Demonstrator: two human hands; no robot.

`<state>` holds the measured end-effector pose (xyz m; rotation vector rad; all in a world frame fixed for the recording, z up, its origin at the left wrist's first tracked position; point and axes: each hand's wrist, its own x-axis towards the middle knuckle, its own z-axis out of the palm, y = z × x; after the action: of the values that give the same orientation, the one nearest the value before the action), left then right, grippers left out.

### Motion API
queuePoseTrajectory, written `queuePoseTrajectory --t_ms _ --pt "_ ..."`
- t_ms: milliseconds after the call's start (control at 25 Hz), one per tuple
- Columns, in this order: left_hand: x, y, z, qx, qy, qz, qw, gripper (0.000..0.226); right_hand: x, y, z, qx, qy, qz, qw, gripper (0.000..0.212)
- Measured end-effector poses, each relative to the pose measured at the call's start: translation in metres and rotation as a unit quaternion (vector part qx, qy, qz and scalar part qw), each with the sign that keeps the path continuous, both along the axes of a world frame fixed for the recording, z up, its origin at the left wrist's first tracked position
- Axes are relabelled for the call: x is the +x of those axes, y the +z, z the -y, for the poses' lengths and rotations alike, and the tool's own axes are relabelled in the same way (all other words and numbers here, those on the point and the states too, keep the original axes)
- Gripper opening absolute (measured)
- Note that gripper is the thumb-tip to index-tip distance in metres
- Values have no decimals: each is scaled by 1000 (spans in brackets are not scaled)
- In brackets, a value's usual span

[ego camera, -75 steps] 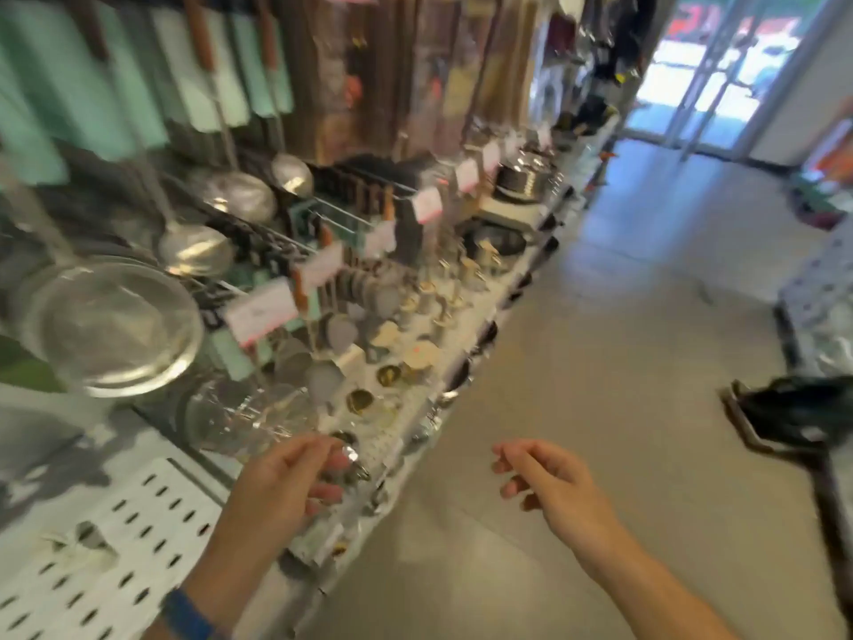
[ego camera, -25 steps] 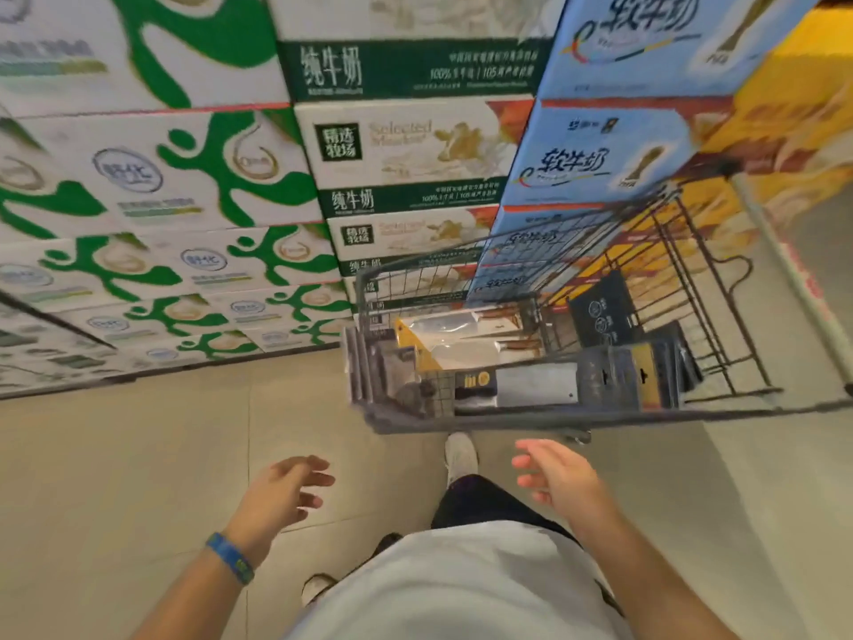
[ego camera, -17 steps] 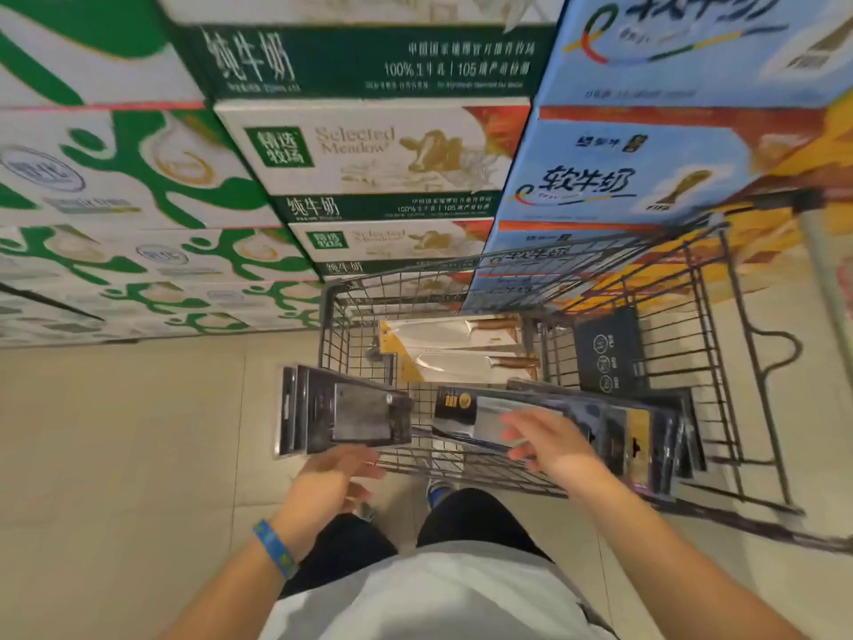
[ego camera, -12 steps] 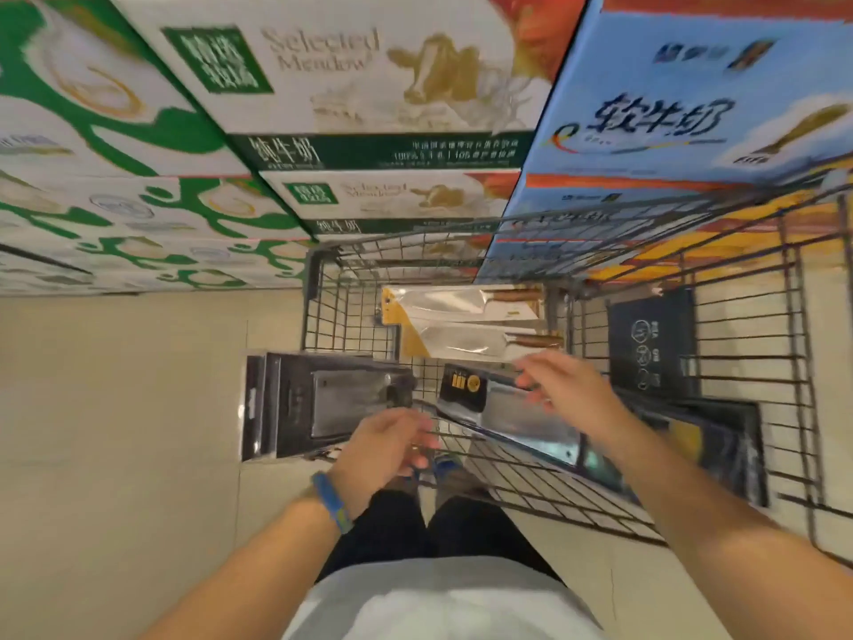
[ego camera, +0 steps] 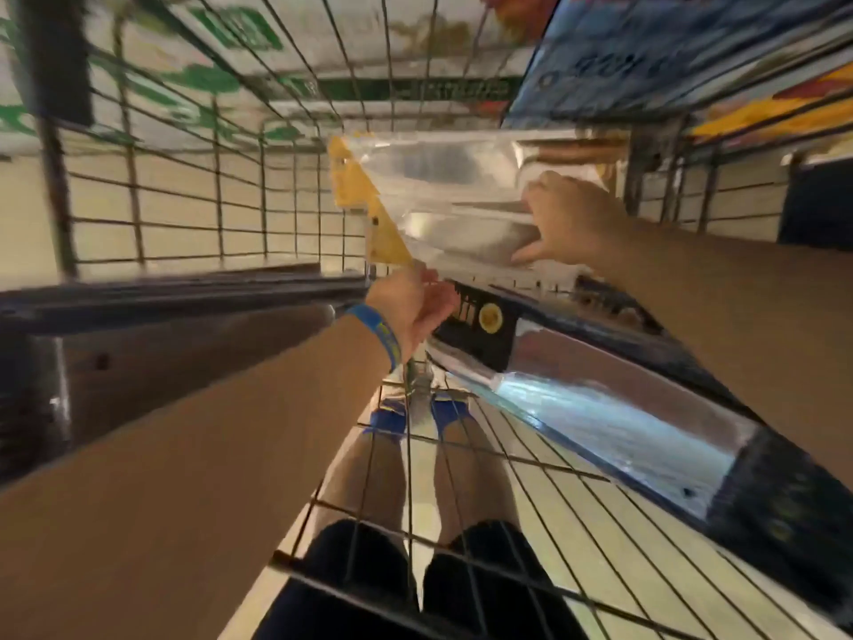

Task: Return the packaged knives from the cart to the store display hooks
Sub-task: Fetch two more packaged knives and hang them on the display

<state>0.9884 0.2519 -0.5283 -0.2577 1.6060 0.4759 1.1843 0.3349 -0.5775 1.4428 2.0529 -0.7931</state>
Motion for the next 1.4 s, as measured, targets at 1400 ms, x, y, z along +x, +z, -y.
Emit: queuePoseTrajectory --t_ms 1400 --pt "-22 130 27 305 -45 -178 935 16 5 150 19 171 -131 -165 963 26"
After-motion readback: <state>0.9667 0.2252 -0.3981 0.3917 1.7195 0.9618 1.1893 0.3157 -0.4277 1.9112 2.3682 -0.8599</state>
